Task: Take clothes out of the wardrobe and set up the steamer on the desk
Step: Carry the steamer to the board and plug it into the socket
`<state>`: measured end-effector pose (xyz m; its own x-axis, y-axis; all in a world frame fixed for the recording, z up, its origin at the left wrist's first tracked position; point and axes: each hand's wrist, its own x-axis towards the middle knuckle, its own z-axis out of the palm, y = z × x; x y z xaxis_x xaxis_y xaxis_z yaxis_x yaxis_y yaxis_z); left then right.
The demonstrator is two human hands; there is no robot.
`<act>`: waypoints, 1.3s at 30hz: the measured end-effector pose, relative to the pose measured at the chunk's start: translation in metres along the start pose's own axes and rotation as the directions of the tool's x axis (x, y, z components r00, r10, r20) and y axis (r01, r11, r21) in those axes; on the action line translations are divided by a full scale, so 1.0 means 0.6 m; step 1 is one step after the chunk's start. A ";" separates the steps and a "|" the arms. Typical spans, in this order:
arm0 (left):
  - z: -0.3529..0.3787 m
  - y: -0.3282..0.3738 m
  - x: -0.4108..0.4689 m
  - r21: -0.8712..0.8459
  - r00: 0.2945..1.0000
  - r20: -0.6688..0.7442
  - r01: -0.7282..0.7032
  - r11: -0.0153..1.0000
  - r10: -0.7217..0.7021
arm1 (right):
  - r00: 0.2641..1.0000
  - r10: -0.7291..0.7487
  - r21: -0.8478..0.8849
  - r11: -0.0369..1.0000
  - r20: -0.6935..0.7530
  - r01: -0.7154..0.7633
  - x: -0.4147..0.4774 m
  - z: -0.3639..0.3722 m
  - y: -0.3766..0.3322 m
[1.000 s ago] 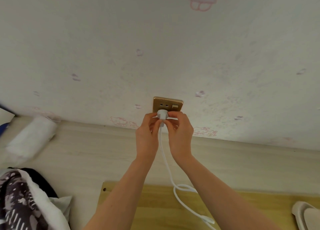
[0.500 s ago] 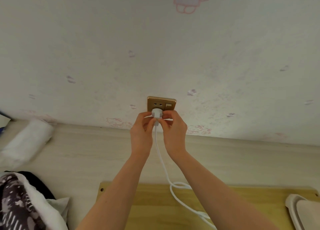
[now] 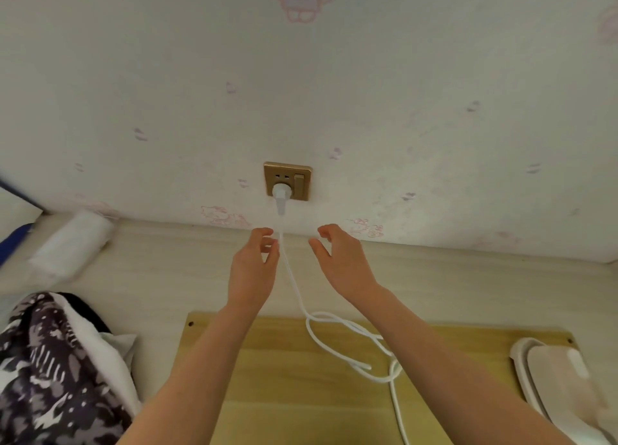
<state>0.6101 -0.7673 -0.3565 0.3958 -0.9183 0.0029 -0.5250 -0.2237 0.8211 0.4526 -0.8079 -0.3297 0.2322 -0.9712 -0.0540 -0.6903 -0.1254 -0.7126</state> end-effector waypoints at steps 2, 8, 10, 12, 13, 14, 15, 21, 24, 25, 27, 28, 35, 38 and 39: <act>0.005 -0.007 -0.037 0.098 0.999 0.009 -0.033 0.995 0.032 | 0.998 -0.017 -0.086 0.996 0.054 0.021 -0.035 -0.018 0.024; 0.044 -0.008 -0.169 0.303 0.996 0.056 -0.089 0.949 0.075 | 0.987 -0.012 -0.238 0.970 0.163 0.051 -0.139 -0.057 0.111; 0.067 -0.004 -0.216 0.328 0.996 0.061 -0.083 0.941 0.066 | 0.983 -0.017 -0.264 0.962 0.185 0.066 -0.176 -0.065 0.140; 0.092 -0.004 -0.266 0.357 0.994 0.084 -0.101 0.928 0.076 | 0.976 -0.040 -0.300 0.948 0.213 0.104 -0.213 -0.070 0.167; 0.104 -0.004 -0.292 0.380 0.993 0.097 -0.102 0.920 0.070 | 0.972 -0.043 -0.324 0.939 0.232 0.119 -0.232 -0.073 0.179; 0.115 -0.004 -0.318 0.409 0.993 0.108 -0.096 0.908 0.056 | 0.967 -0.039 -0.345 0.930 0.251 0.127 -0.251 -0.077 0.190; 0.125 -0.003 -0.344 0.432 0.992 0.117 -0.094 0.897 0.047 | 0.963 -0.029 -0.361 0.924 0.269 0.129 -0.271 -0.081 0.201; 0.159 0.028 -0.477 0.477 0.971 0.188 -0.222 0.850 0.148 | 0.961 -0.076 -0.398 0.899 0.265 0.180 -0.393 -0.099 0.248; 0.165 0.031 -0.513 0.473 0.953 0.240 -0.283 0.835 0.187 | 0.973 -0.072 -0.397 0.904 0.221 0.157 -0.446 -0.100 0.260; 0.165 0.030 -0.523 0.472 0.947 0.253 -0.299 0.829 0.197 | 0.976 -0.072 -0.388 0.910 0.205 0.149 -0.463 -0.099 0.263; 0.162 0.027 -0.539 0.469 0.933 0.285 -0.336 0.817 0.220 | 0.983 -0.076 -0.386 0.912 0.169 0.137 -0.496 -0.096 0.266; 0.159 0.026 -0.546 0.463 0.925 0.301 -0.354 0.812 0.231 | 0.985 -0.082 -0.402 0.905 0.150 0.136 -0.512 -0.091 0.268; 0.110 -0.014 -0.617 0.414 0.861 0.365 -0.492 0.766 0.356 | 0.996 -0.084 -0.519 0.853 -0.013 0.066 -0.639 -0.038 0.259; 0.084 -0.040 -0.658 0.392 0.840 0.390 -0.523 0.757 0.378 | 0.998 -0.026 -0.511 0.859 -0.051 -0.004 -0.699 -0.022 0.245; 0.077 -0.048 -0.671 0.388 0.830 0.404 -0.536 0.750 0.384 | 0.998 -0.010 -0.514 0.858 -0.064 -0.024 -0.721 -0.017 0.241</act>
<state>0.4307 -0.4062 -0.4077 -0.1776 -0.9803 0.0868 -0.8980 0.1976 0.3931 0.2454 -0.4077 -0.4025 0.1945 -0.9809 -0.0015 -0.9497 -0.1880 -0.2504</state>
